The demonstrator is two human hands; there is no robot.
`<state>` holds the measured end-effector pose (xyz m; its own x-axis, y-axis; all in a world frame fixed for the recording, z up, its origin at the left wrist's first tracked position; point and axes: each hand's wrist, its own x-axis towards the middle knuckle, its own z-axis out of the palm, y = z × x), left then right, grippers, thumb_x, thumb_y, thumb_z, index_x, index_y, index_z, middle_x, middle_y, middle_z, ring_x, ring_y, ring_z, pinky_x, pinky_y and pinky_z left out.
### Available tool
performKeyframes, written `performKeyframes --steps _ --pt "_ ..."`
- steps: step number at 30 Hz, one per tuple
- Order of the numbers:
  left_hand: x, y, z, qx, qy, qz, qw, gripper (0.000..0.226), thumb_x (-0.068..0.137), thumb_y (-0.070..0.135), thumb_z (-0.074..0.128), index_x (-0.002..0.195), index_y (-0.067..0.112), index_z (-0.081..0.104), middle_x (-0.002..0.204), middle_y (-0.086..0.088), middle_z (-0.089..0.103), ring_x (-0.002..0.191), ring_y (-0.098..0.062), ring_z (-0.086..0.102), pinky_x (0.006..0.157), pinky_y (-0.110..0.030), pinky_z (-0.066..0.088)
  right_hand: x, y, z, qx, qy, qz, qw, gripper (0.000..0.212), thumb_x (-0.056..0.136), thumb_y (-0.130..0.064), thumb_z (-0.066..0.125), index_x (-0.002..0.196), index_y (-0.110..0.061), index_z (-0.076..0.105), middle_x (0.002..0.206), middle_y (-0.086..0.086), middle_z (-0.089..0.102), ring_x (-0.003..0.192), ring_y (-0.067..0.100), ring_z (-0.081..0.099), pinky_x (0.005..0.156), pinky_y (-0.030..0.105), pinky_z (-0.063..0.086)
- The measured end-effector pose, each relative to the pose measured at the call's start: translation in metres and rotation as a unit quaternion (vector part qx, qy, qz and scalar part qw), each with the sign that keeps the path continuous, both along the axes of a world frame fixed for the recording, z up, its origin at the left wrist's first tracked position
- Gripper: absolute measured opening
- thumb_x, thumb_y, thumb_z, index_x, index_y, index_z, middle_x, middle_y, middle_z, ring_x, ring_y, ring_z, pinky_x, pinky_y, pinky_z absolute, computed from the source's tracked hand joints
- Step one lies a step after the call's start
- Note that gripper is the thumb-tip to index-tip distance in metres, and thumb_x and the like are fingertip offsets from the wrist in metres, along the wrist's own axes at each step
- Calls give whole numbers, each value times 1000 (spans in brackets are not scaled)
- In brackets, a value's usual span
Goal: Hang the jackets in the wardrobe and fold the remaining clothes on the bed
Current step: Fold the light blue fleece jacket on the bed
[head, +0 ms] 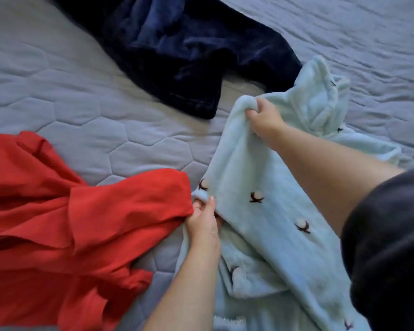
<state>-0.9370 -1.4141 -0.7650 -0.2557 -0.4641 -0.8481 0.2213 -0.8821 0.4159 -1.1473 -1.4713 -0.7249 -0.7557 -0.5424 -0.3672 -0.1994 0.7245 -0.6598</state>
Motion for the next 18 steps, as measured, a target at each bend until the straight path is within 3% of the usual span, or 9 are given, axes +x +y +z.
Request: performKeyframes --steps 2,5,7,8,10,11,13,16,18 --pt "0 -1 0 -5 -3 -5 1000 21 97 3 47 114 10 58 122 -18 62 108 -28 58 102 -47 45 7 6 -7 37 -8 2 999 20 93 -12 40 111 -19 48 102 2 52 92 18 49 76 27 38" --pt "9 0 11 -38 2 -62 997 21 97 7 49 116 8 60 101 -9 67 90 -20 64 83 -38 55 25 36 -2 43 5 15 999 46 92 -19 47 137 -24 38 117 -3 54 105 20 53 84 33 42" --pt "29 8 24 -198 -92 -181 959 17 93 1 53 106 4 63 95 -8 66 90 -22 63 89 -44 54 36 69 6 103 109 62 987 57 91 -25 49 144 -28 31 140 -3 44 127 20 42 103 42 34" --pt "43 16 29 -318 -154 -268 896 19 90 0 56 106 5 64 102 -9 66 98 -24 62 96 -42 49 42 90 11 137 154 85 975 60 92 -26 49 147 -28 27 150 -3 33 137 20 32 109 44 27" --pt "74 40 38 -519 -235 -419 707 39 83 5 64 122 7 61 128 -11 57 122 -27 52 106 -35 39 59 140 18 184 196 120 956 63 94 -27 46 151 -29 19 160 -3 12 146 20 13 115 48 14" --pt "89 54 40 -574 -249 -471 622 52 78 10 69 129 9 58 139 -13 50 129 -29 46 106 -38 38 71 169 20 199 201 134 950 63 95 -28 45 152 -30 16 161 -4 5 148 19 6 116 50 10" --pt "116 80 43 -615 -267 -559 488 71 69 20 78 135 12 54 145 -16 44 133 -33 43 104 -52 40 98 229 21 234 188 150 942 61 98 -31 40 152 -32 12 161 -5 -4 148 18 -3 116 54 5" --pt "153 105 35 -613 -327 -625 358 65 74 32 67 135 12 54 147 -16 41 135 -34 41 103 -61 36 138 321 19 324 140 147 924 60 100 -43 31 152 -38 2 160 -6 -13 148 18 -11 115 59 3" --pt "176 116 30 -608 -365 -621 334 62 82 38 41 137 11 52 150 -16 37 137 -35 38 105 -64 29 158 378 15 369 125 120 913 60 100 -46 27 151 -40 -4 160 -6 -15 147 19 -13 113 62 5"
